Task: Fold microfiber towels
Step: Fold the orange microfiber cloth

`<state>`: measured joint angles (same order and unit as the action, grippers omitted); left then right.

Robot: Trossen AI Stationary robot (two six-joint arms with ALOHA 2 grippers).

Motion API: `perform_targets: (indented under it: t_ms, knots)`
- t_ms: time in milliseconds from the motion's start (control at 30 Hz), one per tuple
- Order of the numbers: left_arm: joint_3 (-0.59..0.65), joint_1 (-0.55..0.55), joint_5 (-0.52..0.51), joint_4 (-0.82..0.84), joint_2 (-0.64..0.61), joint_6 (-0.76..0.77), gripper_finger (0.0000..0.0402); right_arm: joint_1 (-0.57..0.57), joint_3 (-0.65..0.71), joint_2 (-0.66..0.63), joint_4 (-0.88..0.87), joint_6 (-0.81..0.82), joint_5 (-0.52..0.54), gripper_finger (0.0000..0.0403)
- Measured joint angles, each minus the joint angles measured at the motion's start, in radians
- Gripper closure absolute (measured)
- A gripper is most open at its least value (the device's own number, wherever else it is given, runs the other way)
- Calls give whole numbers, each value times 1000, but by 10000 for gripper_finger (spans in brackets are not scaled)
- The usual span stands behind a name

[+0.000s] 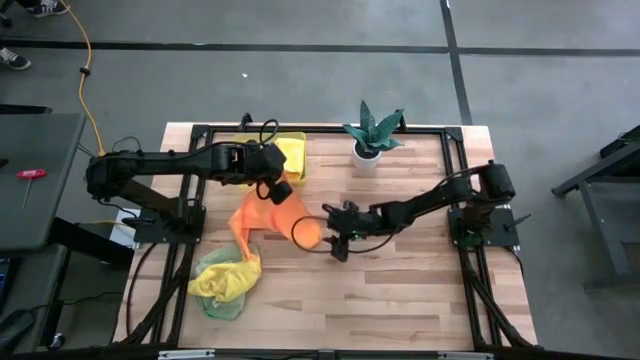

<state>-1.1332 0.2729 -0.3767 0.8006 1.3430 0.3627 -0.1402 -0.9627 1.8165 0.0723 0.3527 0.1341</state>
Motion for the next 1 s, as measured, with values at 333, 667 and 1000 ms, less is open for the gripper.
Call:
perform_targets:
  t_ms: [333, 667, 1000]
  knots:
    - [0, 1, -1, -42, 0, 0, 401, 0, 0, 46, 32, -199, 23, 203]
    - [0, 3, -5, -44, 0, 0, 401, 0, 0, 46, 73, -429, 11, 203]
    - [0, 3, -5, -48, 0, 0, 401, 7, 0, 85, 111, -487, -46, 203]
